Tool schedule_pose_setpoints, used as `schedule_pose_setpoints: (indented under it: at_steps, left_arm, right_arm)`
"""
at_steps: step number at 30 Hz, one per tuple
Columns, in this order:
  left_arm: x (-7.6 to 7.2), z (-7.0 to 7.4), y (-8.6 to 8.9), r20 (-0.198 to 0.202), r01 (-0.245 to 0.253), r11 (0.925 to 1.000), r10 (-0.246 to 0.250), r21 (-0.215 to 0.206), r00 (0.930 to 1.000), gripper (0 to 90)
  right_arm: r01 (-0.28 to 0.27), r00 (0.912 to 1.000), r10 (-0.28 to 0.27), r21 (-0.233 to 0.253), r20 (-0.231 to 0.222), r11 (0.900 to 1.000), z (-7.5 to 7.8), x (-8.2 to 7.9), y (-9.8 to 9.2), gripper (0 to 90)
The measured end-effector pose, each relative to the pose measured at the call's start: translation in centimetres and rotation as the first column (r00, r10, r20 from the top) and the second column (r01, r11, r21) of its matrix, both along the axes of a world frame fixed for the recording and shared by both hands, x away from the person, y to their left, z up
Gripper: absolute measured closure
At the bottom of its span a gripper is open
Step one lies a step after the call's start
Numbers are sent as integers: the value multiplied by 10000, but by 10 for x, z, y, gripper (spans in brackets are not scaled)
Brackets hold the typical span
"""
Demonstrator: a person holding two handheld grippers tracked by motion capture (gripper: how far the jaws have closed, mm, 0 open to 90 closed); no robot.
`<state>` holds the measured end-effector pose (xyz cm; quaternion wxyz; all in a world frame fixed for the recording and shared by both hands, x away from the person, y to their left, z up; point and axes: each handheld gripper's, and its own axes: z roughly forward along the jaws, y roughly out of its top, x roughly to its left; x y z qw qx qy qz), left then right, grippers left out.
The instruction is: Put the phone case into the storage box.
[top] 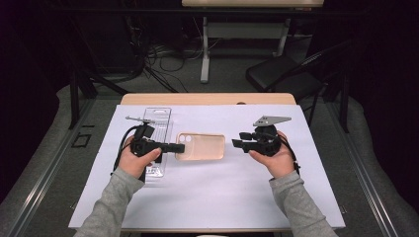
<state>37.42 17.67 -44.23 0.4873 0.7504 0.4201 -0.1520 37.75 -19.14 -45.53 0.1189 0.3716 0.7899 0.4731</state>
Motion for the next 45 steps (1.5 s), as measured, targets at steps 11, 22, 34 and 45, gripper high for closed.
schedule_pose_setpoints:
  at_steps: [11, 22, 34, 45]
  left_arm:
    - [-1, 1, -2, 233, 251, 9997, -252, 29, 9994, 796]
    - [0, 6, -9, 368, 977, 9928, -1004, 693, 9943, 797]
    - [2, 11, -23, 318, 1573, 9822, -1612, 1024, 9864, 797]
    - [1, 14, -33, 345, 1872, 9746, -1928, 1230, 9806, 797]
  right_arm:
    - [-407, 9982, 443, -852, 403, 9955, 10, -1, -3, 544]
    - [-1896, 9791, 1970, -1225, 512, 9742, 25, 0, -13, 568]
    - [-3168, 9382, 3389, -2204, 701, 9225, 24, -3, -1, 555]
    - [-3614, 9254, 3771, -2124, 373, 9079, 22, 0, 9, 582]
